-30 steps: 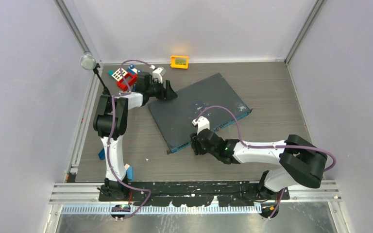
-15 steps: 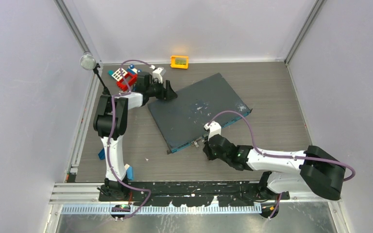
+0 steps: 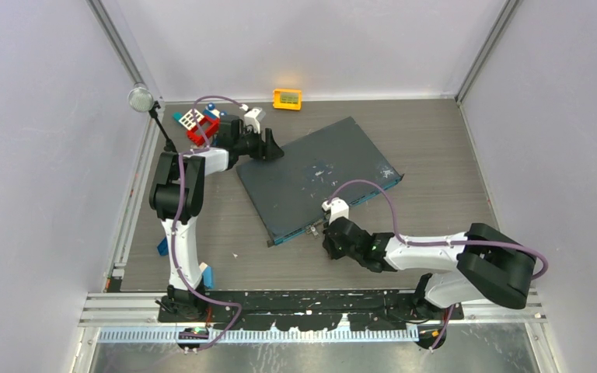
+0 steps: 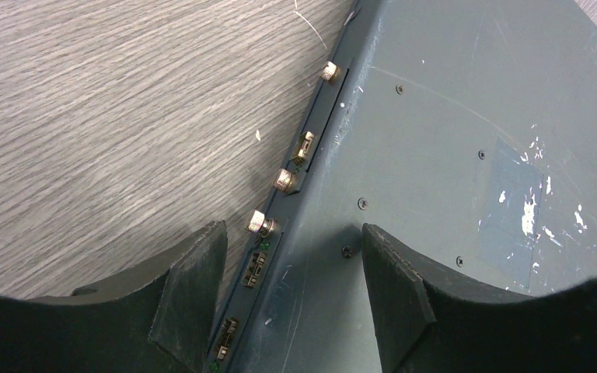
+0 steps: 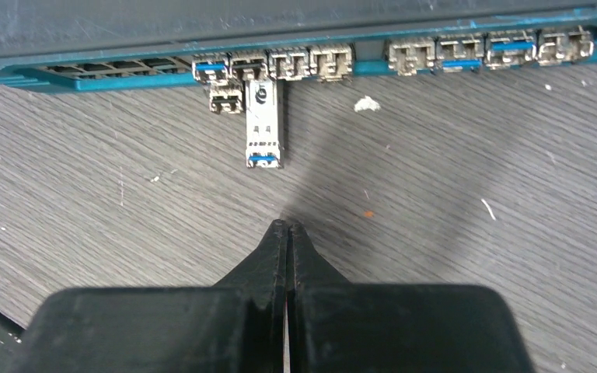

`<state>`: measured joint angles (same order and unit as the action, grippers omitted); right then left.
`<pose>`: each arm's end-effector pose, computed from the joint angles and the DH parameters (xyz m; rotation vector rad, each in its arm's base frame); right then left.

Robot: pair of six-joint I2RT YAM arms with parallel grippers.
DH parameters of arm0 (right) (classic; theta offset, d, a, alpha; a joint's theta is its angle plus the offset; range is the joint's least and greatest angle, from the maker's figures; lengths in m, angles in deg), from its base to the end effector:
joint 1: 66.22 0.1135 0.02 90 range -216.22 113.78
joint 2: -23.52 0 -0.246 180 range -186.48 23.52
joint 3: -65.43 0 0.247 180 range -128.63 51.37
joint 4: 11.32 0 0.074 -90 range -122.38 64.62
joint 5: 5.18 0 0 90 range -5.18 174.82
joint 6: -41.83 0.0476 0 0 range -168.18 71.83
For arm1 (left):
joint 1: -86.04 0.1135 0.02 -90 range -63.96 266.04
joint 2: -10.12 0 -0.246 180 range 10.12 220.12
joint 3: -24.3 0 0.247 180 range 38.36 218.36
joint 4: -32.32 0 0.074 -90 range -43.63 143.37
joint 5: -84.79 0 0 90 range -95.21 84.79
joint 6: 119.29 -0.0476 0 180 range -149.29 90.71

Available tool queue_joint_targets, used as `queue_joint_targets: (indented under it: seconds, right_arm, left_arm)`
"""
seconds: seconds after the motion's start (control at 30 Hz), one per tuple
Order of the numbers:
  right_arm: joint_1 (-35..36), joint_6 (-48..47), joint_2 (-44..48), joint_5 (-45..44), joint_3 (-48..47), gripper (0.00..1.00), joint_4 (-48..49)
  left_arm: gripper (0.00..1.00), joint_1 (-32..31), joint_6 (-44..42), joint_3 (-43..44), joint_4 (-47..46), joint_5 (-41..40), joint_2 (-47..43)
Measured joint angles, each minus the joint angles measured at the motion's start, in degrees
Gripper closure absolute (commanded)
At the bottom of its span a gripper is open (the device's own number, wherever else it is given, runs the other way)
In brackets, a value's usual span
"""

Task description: Insert the plug into the switch port

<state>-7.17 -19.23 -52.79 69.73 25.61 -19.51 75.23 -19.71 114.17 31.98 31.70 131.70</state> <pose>0.1370 0.2043 0.1213 -0.4869 2.3124 0.4594 0.4412 -0.1133 0.1349 0.4129 2.0801 -0.8918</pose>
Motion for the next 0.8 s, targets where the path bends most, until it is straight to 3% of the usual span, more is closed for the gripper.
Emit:
queue_joint_targets:
  seconds: [0.8]
  right_arm:
    - [0.07,0.11,-7.48,-2.38,-3.43,1.0,6.62]
  left_arm:
    - [0.35,0.0,0.0,0.0,0.0,0.07,0.02]
